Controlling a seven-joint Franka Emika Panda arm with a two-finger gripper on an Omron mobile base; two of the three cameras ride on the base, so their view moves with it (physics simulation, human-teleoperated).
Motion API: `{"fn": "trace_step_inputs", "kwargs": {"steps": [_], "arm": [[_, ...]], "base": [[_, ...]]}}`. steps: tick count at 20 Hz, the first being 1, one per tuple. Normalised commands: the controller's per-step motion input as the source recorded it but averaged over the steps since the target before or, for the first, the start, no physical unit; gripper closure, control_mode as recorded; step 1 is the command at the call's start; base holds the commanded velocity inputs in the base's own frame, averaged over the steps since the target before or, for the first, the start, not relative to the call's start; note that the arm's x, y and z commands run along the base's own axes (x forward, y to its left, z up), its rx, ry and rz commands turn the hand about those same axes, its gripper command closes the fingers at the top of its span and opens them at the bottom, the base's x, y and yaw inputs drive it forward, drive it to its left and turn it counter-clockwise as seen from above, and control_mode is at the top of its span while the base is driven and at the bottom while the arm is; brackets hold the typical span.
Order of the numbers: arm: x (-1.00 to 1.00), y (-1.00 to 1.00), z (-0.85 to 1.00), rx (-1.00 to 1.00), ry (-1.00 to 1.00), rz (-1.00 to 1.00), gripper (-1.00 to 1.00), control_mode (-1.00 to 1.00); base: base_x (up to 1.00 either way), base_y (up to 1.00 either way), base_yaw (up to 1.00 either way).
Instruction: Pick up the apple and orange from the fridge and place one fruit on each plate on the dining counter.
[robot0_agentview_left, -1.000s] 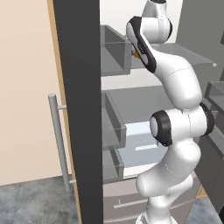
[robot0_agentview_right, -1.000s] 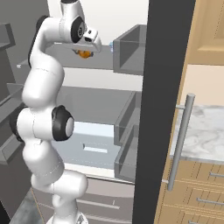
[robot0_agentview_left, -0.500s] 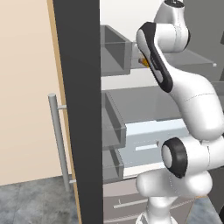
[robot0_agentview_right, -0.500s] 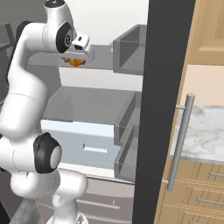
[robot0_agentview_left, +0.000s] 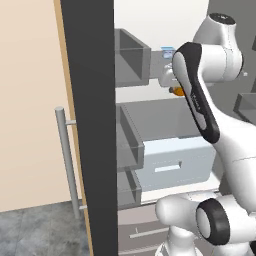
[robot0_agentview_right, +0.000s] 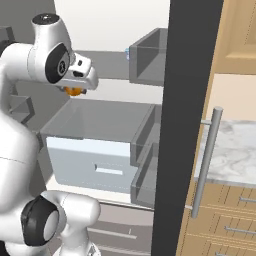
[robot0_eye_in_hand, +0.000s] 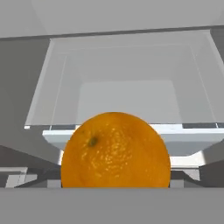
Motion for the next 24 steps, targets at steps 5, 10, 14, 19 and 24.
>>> {"fn": "trace_step_inputs", "kwargs": {"steps": [5, 10, 14, 19, 24], "arm": [[-0.99, 0.0, -0.5, 0.0, 0.12, 0.04, 1.0, -1.0], [-0.82, 0.0, -0.84, 0.0, 0.13, 0.05, 1.0, -1.0], [-0.54, 0.0, -0.7, -0.01, 0.1, 0.06, 1.0, -1.0], [-0.29, 0.0, -0.14, 0.0, -0.01, 0.04, 1.0, -1.0], [-0.34, 0.0, 0.0, -0.01, -0.05, 0.0, 1.0, -1.0]], "base": [[0.0, 0.0, 0.0], [0.0, 0.0, 0.0], [0.0, 0.0, 0.0], [0.0, 0.0, 0.0], [0.0, 0.0, 0.0]]}}
